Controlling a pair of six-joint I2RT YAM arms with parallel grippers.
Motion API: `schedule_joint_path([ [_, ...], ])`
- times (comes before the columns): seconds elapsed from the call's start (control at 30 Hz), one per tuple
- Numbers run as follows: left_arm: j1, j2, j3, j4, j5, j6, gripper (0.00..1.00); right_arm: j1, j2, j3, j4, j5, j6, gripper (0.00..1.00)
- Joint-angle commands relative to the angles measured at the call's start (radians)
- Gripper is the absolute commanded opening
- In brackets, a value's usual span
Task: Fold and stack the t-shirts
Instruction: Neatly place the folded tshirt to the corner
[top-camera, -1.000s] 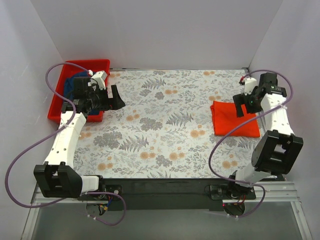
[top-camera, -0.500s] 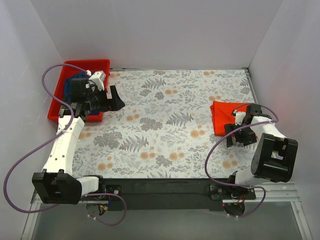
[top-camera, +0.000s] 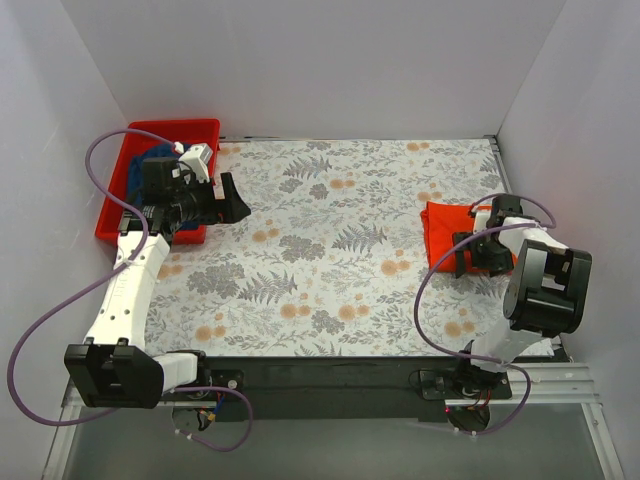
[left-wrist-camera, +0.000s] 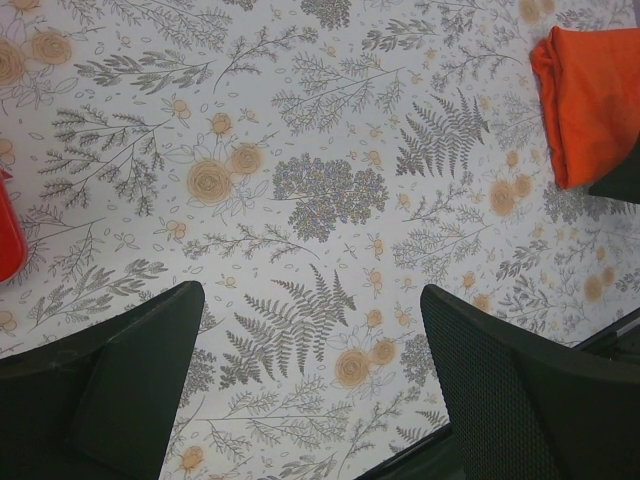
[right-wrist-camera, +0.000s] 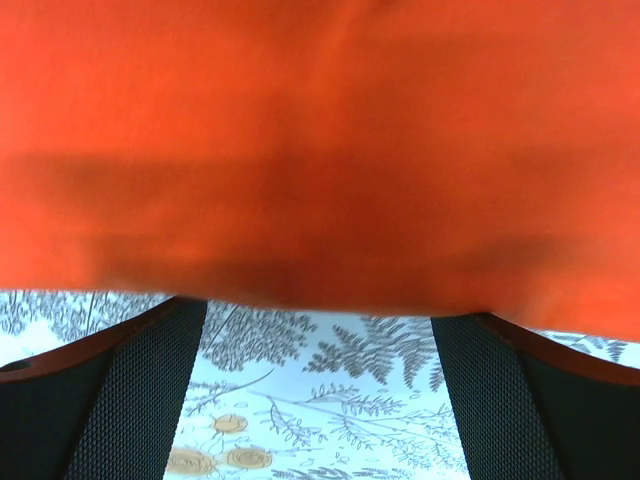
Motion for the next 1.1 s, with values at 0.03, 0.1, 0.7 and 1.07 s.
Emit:
schedule_joint_path([
  [0.03,0.0,-0.011,-0.012,0.002,0.002,0.008,0.9,0.001,0.114,0.016,0.109,-0.046,0.055,0.98],
  [0.1,0.0,-0.01,-0.017,0.007,0.0,0.008,0.9,0.001,0.152,0.038,0.112,-0.059,0.087,0.98],
  [0.7,0.0,0.038,-0.009,0.01,-0.004,0.017,0.9,0.026,0.371,0.363,0.069,-0.095,0.15,0.98],
  [1.07,0.0,0.061,-0.015,0.016,-0.01,0.023,0.9,0.044,0.502,0.596,0.032,-0.079,0.151,0.98],
])
